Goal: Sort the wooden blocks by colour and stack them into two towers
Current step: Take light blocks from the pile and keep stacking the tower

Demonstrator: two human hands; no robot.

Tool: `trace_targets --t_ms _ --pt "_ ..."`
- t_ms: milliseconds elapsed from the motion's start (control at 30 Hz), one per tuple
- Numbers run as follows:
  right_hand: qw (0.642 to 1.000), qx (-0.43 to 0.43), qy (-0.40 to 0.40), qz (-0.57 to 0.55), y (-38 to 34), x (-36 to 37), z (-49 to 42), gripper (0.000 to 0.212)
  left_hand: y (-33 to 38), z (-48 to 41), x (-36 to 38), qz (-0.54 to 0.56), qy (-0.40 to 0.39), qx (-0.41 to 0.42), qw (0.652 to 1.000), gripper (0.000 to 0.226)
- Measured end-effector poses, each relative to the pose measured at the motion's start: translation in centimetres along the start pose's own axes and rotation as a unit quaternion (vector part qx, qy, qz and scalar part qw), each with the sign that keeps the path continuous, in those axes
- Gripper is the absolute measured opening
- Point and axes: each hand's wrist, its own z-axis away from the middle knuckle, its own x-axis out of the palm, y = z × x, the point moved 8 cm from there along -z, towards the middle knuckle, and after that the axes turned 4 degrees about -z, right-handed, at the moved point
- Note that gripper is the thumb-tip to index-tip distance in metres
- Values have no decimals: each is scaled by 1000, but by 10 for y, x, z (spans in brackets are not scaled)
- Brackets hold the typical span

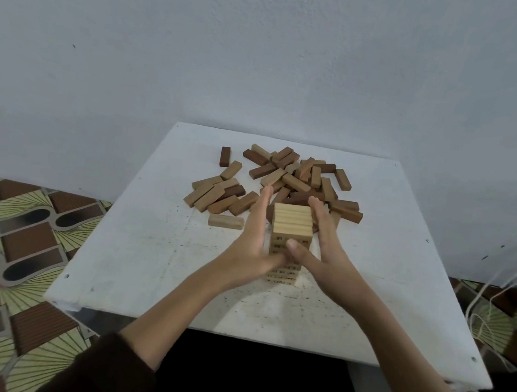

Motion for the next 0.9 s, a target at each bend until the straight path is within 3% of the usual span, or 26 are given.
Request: trace_targets --t_ms 333,900 --pt "1000 13 19 -18 6 7 -4 87 -4 -2 13 50 -22 -9 998 91" --pt "998 17 11 -51 10 14 -4 76 -8 -6 19 67 -33 -28 997 90"
